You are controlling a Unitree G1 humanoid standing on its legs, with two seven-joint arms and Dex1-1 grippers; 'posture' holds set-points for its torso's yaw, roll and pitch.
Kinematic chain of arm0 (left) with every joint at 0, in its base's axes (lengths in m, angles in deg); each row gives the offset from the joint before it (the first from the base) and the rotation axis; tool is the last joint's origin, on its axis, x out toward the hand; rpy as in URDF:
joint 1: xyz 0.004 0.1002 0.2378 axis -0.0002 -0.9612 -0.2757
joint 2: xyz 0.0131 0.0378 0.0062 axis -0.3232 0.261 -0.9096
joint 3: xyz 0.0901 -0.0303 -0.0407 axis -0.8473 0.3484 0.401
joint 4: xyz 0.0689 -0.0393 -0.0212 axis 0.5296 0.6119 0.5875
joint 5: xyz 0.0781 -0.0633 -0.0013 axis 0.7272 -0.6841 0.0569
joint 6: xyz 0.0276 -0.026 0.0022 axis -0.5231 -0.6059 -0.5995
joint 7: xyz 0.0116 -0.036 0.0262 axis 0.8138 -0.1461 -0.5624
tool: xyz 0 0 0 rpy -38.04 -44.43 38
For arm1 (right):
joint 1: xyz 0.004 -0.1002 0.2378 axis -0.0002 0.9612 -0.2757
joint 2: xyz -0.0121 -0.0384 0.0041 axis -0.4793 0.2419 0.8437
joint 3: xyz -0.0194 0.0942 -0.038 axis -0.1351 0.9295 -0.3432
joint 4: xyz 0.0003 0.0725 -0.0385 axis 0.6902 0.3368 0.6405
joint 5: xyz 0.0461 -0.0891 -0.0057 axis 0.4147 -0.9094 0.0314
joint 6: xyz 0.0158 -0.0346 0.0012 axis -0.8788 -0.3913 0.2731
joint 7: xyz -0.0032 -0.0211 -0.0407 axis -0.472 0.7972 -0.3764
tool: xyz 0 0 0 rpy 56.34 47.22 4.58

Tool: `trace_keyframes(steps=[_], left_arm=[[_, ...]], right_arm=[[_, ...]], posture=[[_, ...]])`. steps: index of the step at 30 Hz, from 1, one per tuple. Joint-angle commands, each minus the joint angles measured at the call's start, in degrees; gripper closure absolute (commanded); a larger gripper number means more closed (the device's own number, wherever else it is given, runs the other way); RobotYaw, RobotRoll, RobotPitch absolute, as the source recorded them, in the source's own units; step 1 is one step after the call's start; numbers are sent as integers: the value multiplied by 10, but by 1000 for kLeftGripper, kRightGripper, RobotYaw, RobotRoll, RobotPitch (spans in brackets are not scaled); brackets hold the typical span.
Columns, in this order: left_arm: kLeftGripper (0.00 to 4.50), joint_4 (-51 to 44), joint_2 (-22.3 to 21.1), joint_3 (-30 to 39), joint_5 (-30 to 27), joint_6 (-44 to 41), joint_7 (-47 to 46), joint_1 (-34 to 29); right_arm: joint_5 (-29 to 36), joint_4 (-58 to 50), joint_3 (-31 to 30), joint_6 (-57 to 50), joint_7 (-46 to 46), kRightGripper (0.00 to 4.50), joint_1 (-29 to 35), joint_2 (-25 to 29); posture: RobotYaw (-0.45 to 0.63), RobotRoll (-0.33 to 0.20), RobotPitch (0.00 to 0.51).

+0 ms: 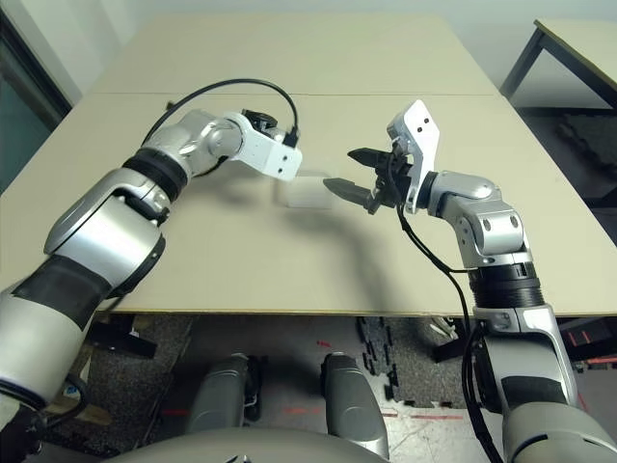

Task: Pour the medicine from the bottle into the box.

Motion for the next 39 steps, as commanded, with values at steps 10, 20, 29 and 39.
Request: trace_keyframes(steps=[10,20,29,39], left_arm=[[1751,14,18,14,3,-8,-3,15],[1751,11,13,105,-70,-4,38,11],[1751,-1,-4,331,-281,-39,181,-37],[1751,-28,-36,539,-480,-97,243,-123]], right_arm=[[28,-58,16,-28,31,0,27,5],[21,-33,8,-20,20,0,4,6],[12,5,-6,-5,2,0,-23,6],[-2,51,-15,16,-20,0,-51,1]], posture=[[-225,0,107],[-189,0,99],[-141,0,94],[-99,0,90]])
